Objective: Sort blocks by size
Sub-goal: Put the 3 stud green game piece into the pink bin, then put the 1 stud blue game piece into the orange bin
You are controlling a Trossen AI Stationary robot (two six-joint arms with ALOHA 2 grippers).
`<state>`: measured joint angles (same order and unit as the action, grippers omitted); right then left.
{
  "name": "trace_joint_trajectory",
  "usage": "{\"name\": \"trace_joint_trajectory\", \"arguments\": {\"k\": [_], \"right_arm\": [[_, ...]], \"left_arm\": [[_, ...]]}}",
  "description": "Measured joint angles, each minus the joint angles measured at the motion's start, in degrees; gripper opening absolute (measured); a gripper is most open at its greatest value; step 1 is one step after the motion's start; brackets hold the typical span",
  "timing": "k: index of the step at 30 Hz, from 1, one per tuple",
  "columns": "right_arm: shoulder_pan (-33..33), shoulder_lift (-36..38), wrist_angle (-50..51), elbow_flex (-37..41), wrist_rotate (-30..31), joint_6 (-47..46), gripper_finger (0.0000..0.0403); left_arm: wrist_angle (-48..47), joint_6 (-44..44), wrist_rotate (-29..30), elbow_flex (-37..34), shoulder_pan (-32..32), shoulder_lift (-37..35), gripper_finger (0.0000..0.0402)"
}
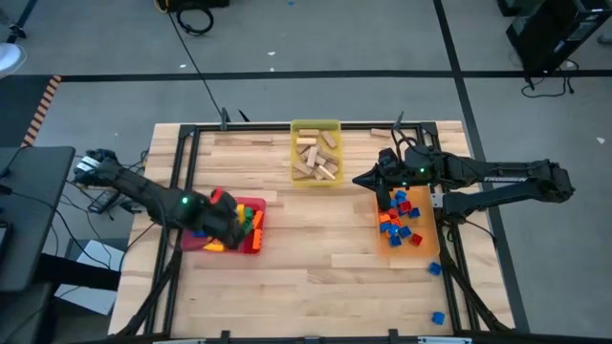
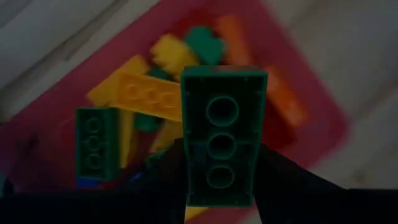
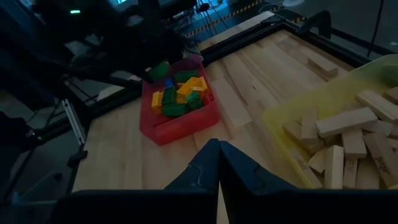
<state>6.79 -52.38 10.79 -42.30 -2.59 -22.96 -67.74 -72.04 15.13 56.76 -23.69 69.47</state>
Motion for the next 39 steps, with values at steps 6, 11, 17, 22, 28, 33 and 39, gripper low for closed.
{"name": "trace_joint_trajectory", "arguments": {"k": [6,11,17,22,28,33,39], "right_arm": [[0.02,0.0,-0.02,0.0,0.0,3.16,0.0021],[0.09,0.0,-0.02,0.0,0.0,5.76,0.0021],[0.18,0.0,-0.04,0.0,0.0,6.9,0.0021],[0.76,0.0,-0.02,0.0,0.0,7.77,0.0021],[1.29,0.0,-1.58,0.0,0.17,8.59,0.0021],[1.16,0.2,-4.44,-1.32,-1.57,14.19,0.0021],[-4.15,-0.49,14.64,-13.19,13.39,16.96,0.0014]], "left_arm": [[2.23,-0.17,-5.44,-8.7,6.58,-3.63,0.0161],[4.17,-0.37,-7.36,-11.36,9.68,-3.43,0.0188],[4.66,-0.58,-7.53,-11.36,11.83,-3.46,0.0217],[6.9,-0.61,-7.78,-11.35,12.49,-3.46,0.0236],[13.42,-0.29,-7.8,-11.35,12.48,-3.46,0.0238],[15.88,3.95,-6.61,-11.35,12.47,-3.46,0.0239],[15.9,6.14,-6.45,-11.35,12.84,-3.56,0.0239]]}}
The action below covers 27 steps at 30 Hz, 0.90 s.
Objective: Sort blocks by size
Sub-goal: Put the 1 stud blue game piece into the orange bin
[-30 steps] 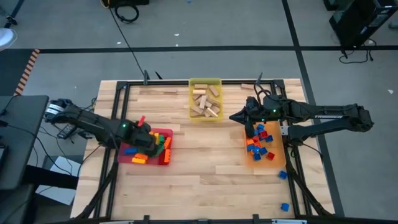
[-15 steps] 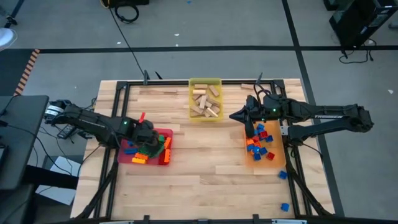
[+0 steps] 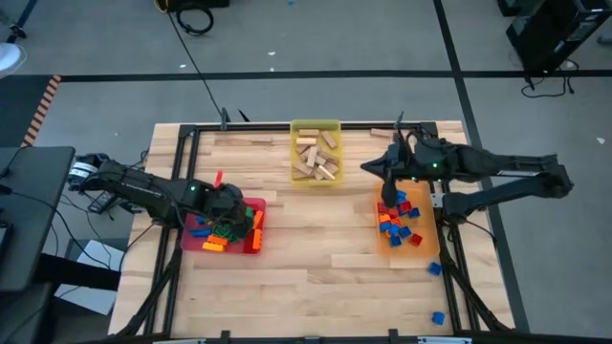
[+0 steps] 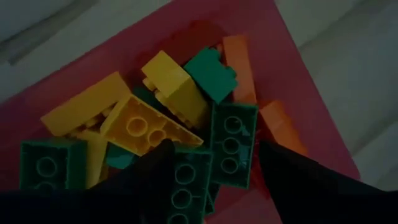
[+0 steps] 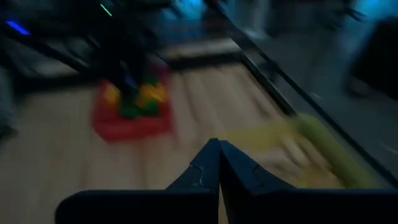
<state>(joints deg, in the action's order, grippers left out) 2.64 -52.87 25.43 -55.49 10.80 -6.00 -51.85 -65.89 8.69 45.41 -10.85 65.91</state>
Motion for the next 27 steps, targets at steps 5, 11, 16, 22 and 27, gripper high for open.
{"name": "trace_joint_trajectory", "arguments": {"k": [5,11,16,22,27], "right_arm": [[-6.69,-3.46,19.54,-11.43,11.5,-9.82,0.0009],[-15.39,-10.99,35.13,-18.69,14.46,-30.12,0.0008],[-23.8,-19.24,46.97,-20.64,14.36,-51.41,0.0007],[-35.24,-25.55,51.34,-20.76,9.58,-76.65,0.0007],[-43.8,-30.06,53.85,-20.78,2.35,-91.33,0.0007]], "left_arm": [[0.19,9.2,3.11,0.0,3.77,-0.02,0.0239],[0.19,27.44,4.69,0.0,12.73,-0.02,0.0239],[3.05,40.86,4.59,0.0,21.45,-1.76,0.0239],[7.02,53.35,2.08,0.0,29.95,-5.28,0.0239],[11.87,56.64,-0.41,0.0,32.4,-5.81,0.0239]]}}
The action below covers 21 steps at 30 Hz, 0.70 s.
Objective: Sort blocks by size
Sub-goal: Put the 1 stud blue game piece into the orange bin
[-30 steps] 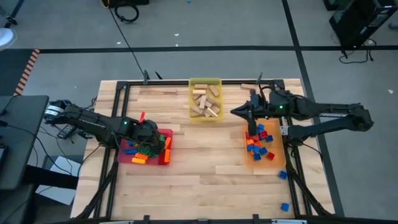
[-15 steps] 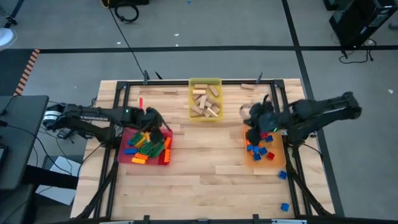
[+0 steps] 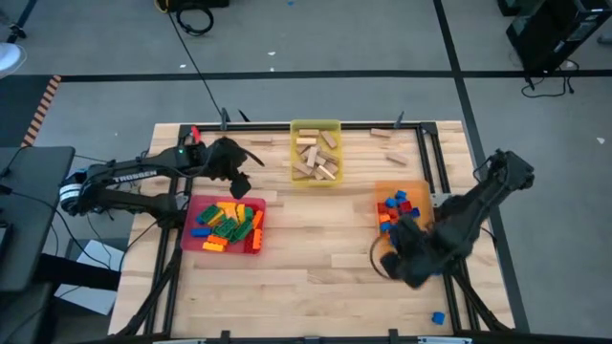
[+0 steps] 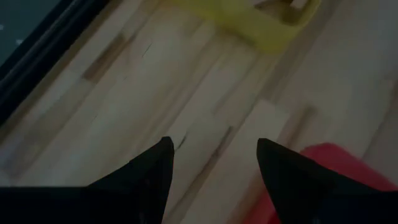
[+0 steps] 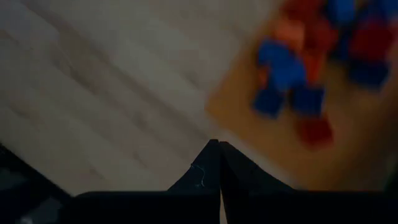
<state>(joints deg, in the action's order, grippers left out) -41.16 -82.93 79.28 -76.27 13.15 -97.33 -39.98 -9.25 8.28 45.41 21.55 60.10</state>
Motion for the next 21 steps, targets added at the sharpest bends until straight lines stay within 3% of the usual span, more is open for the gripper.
{"name": "trace_joint_trajectory", "arguments": {"k": [4,7,13,21], "right_arm": [[-5.39,-3.64,0.41,0.0,-9.95,-5.92,0.0007],[-8.23,-5.82,0.01,0.0,-20.6,-6.2,0.0007],[-10.49,-8.05,-3.36,0.0,-37.22,-5.81,0.0035],[-9.97,-8.11,-8.3,0.21,-40.26,-6.61,0.0127]], "left_arm": [[2.61,0.08,-2.94,0.0,0.01,0.24,0.0239],[2.98,-0.4,-6.26,0.0,-0.18,0.26,0.0239],[3.06,-6.66,-7.13,0.0,-0.28,0.26,0.0239],[4.6,-10.76,-7.13,0.0,-0.3,0.26,0.0239]]}}
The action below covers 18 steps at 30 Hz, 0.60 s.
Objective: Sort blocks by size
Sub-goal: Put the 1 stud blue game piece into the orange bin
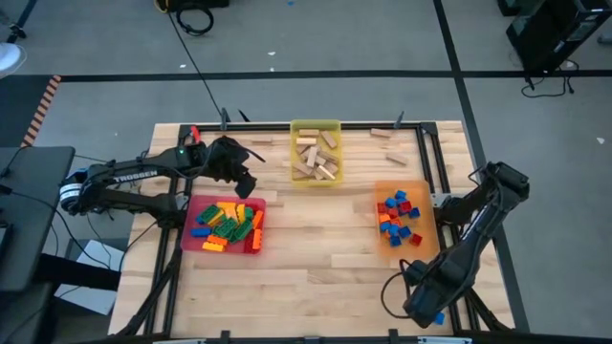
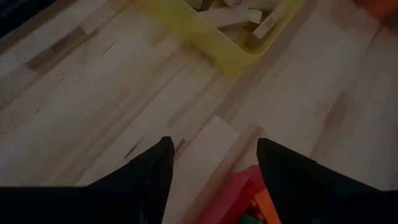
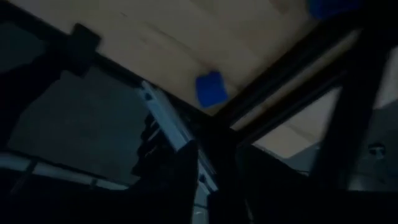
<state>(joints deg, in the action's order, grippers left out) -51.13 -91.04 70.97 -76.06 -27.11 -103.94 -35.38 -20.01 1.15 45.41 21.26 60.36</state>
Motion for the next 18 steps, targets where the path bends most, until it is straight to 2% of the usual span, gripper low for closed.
{"name": "trace_joint_trajectory", "arguments": {"k": [3,7,11,15,18], "right_arm": [[0.04,-2.2,-2.53,0.14,-0.88,1.15,0.017],[0.04,-7.53,-5.71,0.16,-4.16,7.11,0.0229],[0.31,-13.47,-6.35,0.18,-9.34,13.59,0.0281],[0.33,-18.41,-7.32,0.18,-13.88,20.65,0.032],[0.31,-21.09,-7.85,0.18,-14.87,24.59,0.0338]], "left_arm": [[-0.04,-0.09,0.0,0.0,0.0,0.0,0.0239],[0.02,0.33,0.04,0.0,0.0,0.0,0.0239],[0.01,2.45,0.23,0.0,0.01,0.0,0.0239],[-0.01,2.72,0.2,0.0,0.0,0.0,0.0239],[-0.01,2.84,0.2,0.0,0.0,0.0,0.0239]]}}
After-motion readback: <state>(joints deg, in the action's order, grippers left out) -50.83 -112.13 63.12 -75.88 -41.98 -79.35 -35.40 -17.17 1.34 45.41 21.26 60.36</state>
